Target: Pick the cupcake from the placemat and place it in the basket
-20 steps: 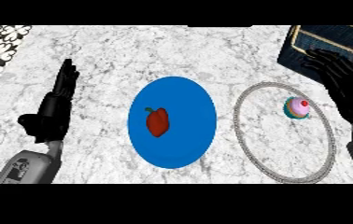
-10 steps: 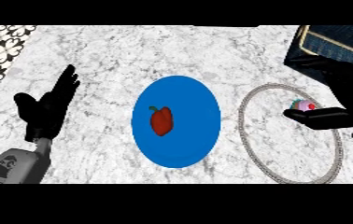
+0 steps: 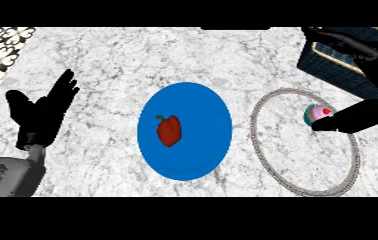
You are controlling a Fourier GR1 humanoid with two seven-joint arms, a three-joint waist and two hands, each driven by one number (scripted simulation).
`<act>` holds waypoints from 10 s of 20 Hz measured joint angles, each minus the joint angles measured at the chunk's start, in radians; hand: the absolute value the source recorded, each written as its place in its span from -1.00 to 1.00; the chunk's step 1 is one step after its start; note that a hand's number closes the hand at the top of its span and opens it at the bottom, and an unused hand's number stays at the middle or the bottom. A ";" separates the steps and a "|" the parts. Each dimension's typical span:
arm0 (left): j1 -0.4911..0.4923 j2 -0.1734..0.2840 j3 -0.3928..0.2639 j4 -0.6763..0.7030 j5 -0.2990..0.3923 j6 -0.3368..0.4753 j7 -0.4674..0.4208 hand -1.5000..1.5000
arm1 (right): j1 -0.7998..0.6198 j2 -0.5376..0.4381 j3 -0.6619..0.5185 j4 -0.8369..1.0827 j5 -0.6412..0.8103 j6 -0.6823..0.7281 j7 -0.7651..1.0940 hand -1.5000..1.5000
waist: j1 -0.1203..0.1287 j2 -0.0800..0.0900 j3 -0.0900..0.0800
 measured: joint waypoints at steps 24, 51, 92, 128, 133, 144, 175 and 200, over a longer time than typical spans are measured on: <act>-0.033 -0.028 0.050 0.035 -0.032 -0.058 0.021 0.00 | -0.245 -0.419 -0.126 0.322 0.084 0.644 0.214 -1.00 | 0.003 0.004 0.002; -0.039 -0.103 0.144 0.048 -0.123 -0.119 0.039 0.00 | 0.071 0.031 -0.218 0.415 0.445 0.245 -0.167 -1.00 | 0.005 0.004 0.002; -0.015 -0.222 0.271 -0.012 -0.270 -0.224 0.094 0.00 | 0.038 0.187 -0.202 0.693 0.891 0.117 -0.411 1.00 | 0.004 0.003 0.002; 0.005 -0.236 0.308 -0.022 -0.298 -0.255 0.094 0.00 | -0.124 0.768 0.121 -0.007 0.893 -0.435 0.840 1.00 | 0.000 -0.012 0.001; -0.001 -0.235 0.312 -0.036 -0.294 -0.256 0.115 0.00 | -0.245 0.764 0.109 -0.159 1.008 -0.379 1.096 1.00 | -0.005 -0.008 0.001; -0.010 -0.248 0.311 -0.041 -0.305 -0.255 0.116 0.00 | -0.539 0.667 -0.110 -0.082 1.079 -0.247 1.206 1.00 | 0.005 0.001 0.001; -0.017 -0.258 0.331 -0.029 -0.318 -0.275 0.110 0.00 | -0.548 0.254 -0.487 0.581 1.028 -0.449 0.696 1.00 | 0.011 0.006 0.002; -0.009 -0.270 0.339 -0.035 -0.329 -0.279 0.102 0.00 | -0.549 0.107 -0.806 0.860 0.755 -0.755 0.415 -1.00 | 0.003 0.003 0.003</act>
